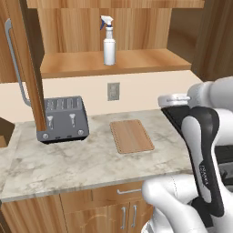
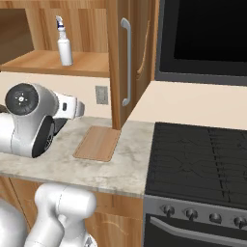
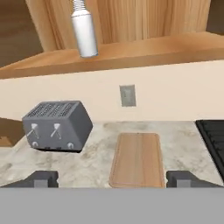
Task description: Grab the spray bottle from the cabinet, then place it next to the cutting board for sanitizing. Then grab the dish brush from the countertop next to the sink and place it next to the cutting board.
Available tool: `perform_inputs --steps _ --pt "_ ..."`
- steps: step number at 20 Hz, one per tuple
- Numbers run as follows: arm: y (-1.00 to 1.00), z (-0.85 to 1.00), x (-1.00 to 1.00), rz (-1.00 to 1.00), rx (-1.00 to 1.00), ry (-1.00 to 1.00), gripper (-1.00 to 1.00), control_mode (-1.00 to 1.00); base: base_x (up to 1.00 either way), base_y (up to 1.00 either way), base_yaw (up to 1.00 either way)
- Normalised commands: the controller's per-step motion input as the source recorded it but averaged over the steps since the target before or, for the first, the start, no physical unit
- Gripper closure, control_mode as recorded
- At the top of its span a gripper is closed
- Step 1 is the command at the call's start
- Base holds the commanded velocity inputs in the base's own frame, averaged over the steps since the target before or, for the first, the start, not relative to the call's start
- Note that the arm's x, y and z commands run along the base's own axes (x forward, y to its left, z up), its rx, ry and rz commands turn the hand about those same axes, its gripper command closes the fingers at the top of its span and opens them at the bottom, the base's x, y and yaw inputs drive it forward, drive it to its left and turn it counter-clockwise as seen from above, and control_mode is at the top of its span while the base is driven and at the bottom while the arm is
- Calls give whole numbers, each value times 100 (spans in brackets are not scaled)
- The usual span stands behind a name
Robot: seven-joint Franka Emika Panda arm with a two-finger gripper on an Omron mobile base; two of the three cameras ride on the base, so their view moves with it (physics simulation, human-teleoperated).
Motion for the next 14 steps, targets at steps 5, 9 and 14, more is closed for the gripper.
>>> perform_inputs --steps 5,9,14 --pt "7 77 -31 0 -3 -53 -100 -100 0 0 0" --pt "14 86 -25 1 0 -42 -100 -100 0 0 0" --pt "20 92 -7 4 0 -32 -100 -100 0 0 0"
